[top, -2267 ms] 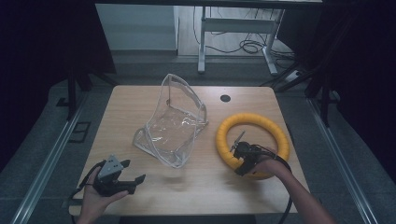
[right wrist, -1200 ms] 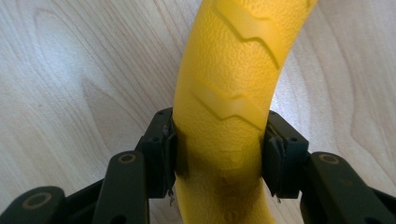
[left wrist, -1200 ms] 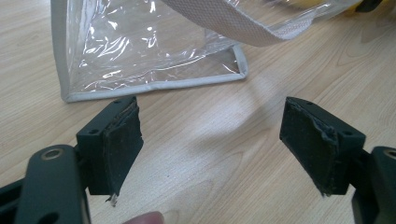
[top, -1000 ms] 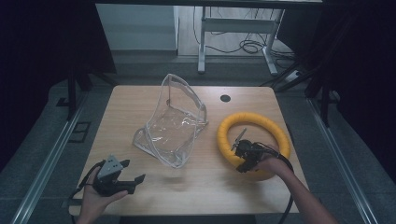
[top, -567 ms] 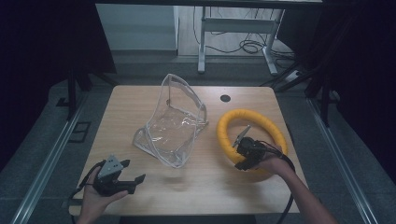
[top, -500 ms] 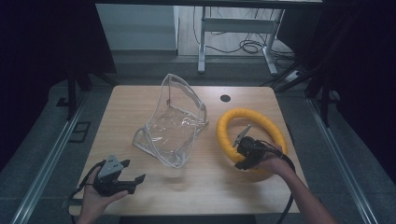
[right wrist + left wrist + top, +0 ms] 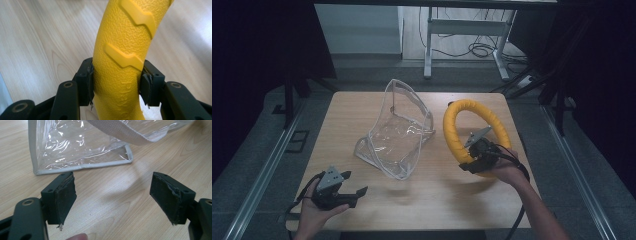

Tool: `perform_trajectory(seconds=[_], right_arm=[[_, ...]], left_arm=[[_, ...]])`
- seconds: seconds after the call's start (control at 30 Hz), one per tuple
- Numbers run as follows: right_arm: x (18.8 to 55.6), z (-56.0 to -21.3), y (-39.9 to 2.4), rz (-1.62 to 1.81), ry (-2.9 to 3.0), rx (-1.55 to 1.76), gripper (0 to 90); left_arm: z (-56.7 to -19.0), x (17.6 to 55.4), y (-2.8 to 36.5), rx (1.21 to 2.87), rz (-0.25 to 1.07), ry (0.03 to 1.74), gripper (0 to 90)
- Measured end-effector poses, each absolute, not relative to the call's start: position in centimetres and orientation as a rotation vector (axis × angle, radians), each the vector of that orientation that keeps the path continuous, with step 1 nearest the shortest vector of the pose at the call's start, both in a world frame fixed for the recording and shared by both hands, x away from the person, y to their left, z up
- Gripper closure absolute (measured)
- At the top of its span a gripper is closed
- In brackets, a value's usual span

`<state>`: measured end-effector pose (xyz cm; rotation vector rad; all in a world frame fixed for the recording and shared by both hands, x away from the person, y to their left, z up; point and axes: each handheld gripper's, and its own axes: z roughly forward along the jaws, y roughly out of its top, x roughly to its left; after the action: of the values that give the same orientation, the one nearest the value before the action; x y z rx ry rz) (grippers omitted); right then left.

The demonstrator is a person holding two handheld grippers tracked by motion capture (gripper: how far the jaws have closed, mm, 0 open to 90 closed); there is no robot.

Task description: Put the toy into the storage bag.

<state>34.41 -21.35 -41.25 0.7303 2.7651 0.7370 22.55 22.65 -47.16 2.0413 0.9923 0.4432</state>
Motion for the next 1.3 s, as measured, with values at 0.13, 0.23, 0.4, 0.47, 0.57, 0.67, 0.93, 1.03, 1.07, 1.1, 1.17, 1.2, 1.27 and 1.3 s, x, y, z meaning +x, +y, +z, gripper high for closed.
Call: perform_trajectory(seconds=[0.13,0.23,0.4,0.47,0.57,0.67,0.93,1.03,1.07,1.1,1.17,1.2,1.27,1.3], right_arm=[[34.4,-40.4,-21.5,0.807,2.725,0.733,52.0],[34.3,-39.6,-21.6,0.857,2.690,0.733,52.0],[34.0,-38.3,-21.7,0.931,2.637,0.709,52.0],[33.9,-37.7,-21.6,0.957,2.620,0.704,51.9],[33.6,-37.2,-21.5,0.990,2.599,0.696,52.0],[33.6,-37.0,-21.4,1.012,2.588,0.686,51.9],[33.7,-36.4,-21.1,1.125,2.529,0.701,51.9],[33.7,-36.3,-21.1,1.171,2.498,0.706,51.9],[33.8,-36.2,-21.1,1.183,2.493,0.710,51.9],[33.8,-36.2,-21.1,1.196,2.486,0.707,51.8],[33.8,-36.1,-21.1,1.212,2.482,0.705,51.8],[33.8,-36.1,-21.1,1.226,2.478,0.706,51.8],[33.7,-36.0,-21.1,1.265,2.467,0.705,51.8],[33.7,-36.0,-21.1,1.278,2.462,0.706,51.8]], left_arm=[[-47.2,22.6,22.7,2.040,0.443,0.993,20.7],[-47.2,22.6,22.7,2.040,0.443,0.994,20.7],[-47.1,22.6,22.7,2.038,0.443,0.993,20.7],[-47.1,22.6,22.7,2.038,0.443,0.993,20.7],[-47.2,22.6,22.6,2.038,0.443,0.994,20.7],[-47.1,22.6,22.7,2.036,0.442,0.993,20.7],[-47.1,22.6,22.7,2.043,0.448,0.992,20.6],[-47.1,22.6,22.7,2.045,0.448,0.990,20.7],[-47.1,22.6,22.7,2.044,0.448,0.990,20.7],[-47.1,22.6,22.7,2.044,0.448,0.990,20.7],[-47.1,22.6,22.7,2.043,0.447,0.990,20.7],[-47.1,22.6,22.7,2.042,0.447,0.990,20.7],[-47.2,22.6,22.6,2.043,0.445,0.990,20.7],[-47.2,22.6,22.6,2.043,0.444,0.990,20.7]])
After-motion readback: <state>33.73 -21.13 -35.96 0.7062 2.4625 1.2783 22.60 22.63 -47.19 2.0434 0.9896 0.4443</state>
